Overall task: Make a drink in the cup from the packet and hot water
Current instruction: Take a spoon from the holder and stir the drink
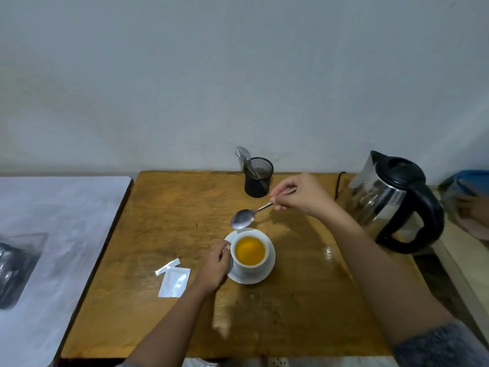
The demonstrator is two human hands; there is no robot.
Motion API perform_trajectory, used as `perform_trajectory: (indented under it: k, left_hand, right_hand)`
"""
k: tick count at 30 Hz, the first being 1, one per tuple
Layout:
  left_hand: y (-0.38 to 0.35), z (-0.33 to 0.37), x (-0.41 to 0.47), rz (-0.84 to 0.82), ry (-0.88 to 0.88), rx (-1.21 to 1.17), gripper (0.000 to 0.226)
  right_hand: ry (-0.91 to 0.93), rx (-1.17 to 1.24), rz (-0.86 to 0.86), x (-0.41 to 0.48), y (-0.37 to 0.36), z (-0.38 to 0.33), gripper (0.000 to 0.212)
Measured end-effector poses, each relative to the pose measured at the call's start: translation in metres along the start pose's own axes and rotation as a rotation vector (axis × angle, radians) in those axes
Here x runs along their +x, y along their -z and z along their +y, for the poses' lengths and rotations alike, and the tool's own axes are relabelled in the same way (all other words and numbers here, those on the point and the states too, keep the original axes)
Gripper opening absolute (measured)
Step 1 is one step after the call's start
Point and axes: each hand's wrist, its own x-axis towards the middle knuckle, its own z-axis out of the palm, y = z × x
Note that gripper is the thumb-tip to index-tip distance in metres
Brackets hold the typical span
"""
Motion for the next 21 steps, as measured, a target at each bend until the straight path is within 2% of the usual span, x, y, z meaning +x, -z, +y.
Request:
perform_trajectory:
  k: [4,10,17,21]
  left_hand:
    - [0.0,0.001,-0.002,-0.003,-0.001,-0.013,0.023]
    - [0.001,0.002,-0.001,-0.007,-0.011,0.001,0.023]
    - [0.001,0.003,-0.001,-0.003,-0.01,-0.006,0.023]
    - [0.002,0.001,0.0,-0.023,0.001,-0.004,0.023]
  right_hand:
    - [0.01,0.251,0.061,-0.027,0.0,0.013,0.011]
    - [0.05,0.246,0.087,-0.042,-0.019,0.021,0.005]
    - [0.387,-0.208,-0.111,-0.039,-0.042,0.026,0.008]
    - [0.385,-0.3,-0.243,-0.039,-0.054,0.035,0.015]
